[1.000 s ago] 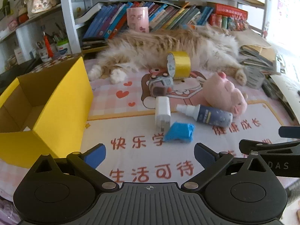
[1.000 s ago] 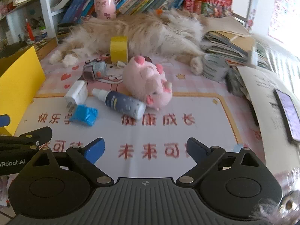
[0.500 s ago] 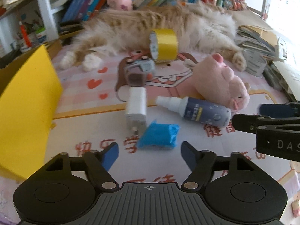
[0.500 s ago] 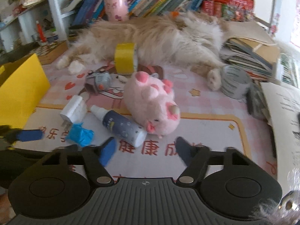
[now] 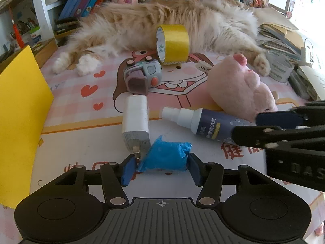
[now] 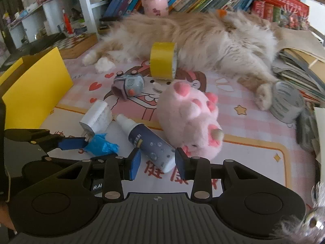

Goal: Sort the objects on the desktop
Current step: 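Reach toward the items with both tools, lowering over the blue packet and spray bottle, then grasp the blue packet with the left tool while the right tool grasps the spray bottle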

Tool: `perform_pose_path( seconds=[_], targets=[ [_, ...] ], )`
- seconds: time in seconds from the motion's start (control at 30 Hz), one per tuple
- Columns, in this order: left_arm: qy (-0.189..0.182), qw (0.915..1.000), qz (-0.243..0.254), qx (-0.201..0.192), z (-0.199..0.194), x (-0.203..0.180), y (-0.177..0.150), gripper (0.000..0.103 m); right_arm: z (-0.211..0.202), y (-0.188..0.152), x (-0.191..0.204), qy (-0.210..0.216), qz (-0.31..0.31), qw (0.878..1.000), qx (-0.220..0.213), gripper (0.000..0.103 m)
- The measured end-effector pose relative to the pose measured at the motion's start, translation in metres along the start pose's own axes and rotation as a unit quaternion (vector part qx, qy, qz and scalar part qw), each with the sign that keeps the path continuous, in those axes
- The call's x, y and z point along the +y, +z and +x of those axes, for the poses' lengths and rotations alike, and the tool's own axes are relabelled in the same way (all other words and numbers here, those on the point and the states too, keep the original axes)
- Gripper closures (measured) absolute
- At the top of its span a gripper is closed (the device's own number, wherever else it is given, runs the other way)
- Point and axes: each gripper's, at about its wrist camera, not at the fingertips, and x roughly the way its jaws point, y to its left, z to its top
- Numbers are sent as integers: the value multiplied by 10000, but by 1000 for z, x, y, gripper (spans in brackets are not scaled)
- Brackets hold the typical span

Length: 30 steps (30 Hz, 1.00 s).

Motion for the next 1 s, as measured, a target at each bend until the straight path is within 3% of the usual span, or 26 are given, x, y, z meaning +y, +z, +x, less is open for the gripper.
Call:
perform_pose_path(
  seconds=[0.13,0.37,0.5,0.63,0.8,1.0],
  targets=[
    [-68,10000,22,-9,-3,1,-2,57,12,7,4,73,-313,9995,52,68],
    [25,9999,-129,85,-14,11,-12,58,34,20,8,203,-910,9952,280,64],
    [-235,9992,-280,165,-20,19,-19,57,38,17,15,197,-1080,9934,338,63],
    [-315,9991,-193,201,-22,15,-22,53,40,12,19,335,-1054,9923,567,70],
    [-134,9998,1,143,-18,6,-21,42,38,6,17,475,-823,9923,795,71],
    [-54,9997,220,96,-15,-2,-21,42,37,4,16,465,-897,9918,780,71]
  ],
)
